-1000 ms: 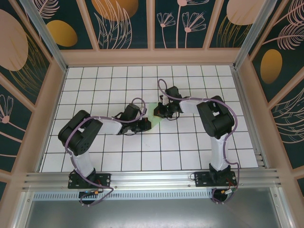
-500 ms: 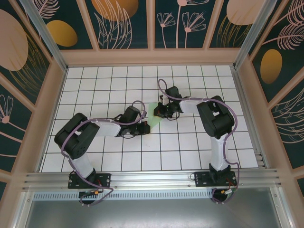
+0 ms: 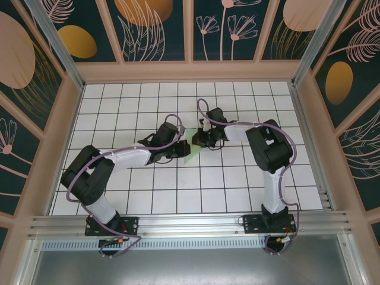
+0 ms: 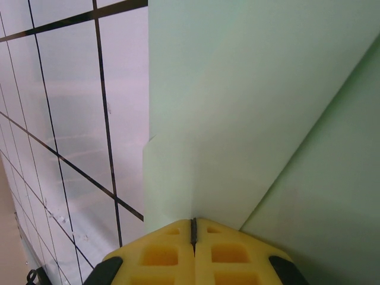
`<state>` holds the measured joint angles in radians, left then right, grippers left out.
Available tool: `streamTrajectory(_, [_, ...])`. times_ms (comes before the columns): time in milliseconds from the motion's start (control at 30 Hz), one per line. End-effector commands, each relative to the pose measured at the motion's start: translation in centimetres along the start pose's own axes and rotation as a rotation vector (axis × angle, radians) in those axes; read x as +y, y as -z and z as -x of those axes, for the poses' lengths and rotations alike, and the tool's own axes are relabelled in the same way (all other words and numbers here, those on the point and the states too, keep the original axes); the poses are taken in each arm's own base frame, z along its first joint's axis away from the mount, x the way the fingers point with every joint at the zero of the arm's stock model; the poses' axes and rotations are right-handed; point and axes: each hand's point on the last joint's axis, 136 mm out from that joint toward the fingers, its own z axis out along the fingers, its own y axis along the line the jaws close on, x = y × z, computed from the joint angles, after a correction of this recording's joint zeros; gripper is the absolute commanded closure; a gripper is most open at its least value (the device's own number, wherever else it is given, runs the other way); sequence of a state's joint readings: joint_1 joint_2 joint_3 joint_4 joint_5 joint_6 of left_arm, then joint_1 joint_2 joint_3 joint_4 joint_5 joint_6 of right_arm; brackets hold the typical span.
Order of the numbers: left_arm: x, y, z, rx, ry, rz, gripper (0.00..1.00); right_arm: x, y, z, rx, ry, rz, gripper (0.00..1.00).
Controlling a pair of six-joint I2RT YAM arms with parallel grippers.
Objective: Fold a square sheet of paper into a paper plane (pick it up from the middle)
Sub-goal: Fourth fold the wing at the center of the table.
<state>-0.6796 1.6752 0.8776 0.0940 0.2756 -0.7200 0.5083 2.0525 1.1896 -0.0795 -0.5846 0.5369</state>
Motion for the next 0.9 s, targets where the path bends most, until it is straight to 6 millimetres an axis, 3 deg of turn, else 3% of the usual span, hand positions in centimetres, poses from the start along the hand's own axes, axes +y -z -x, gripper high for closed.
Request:
streamTrajectory(0, [1.6,-1.5,0.6,-0.012,0.033,0.067,1.00,-8.1,-2.3,-3.2,0.068,-0.105,-0.252,0.99])
streamTrajectory(267, [4.2,-3.4,-1.6,0.062,0.076,0.120,1.00,-7.8,-2.3,-3.0,0.066,-0.103,-0.245,0.99])
streamTrajectory(533, [6.5,-2.9,-5.3,0.135,0.115,0.150,1.00,-7.7,-1.9,-2.6,0.050,-0.091,-0.245,0.99])
streamTrajectory(667, [7.1,-2.5,-7.1,0.167,0.140,0.135,1.00,-5.0,-1.1,-1.1,0.009,-0.030,-0.168,0.99])
streamTrajectory(867, [7.8,-2.6,-7.9,0.179,0.152,0.143,1.00,1.7,1.2,0.6,-0.050,0.128,0.037,0.98])
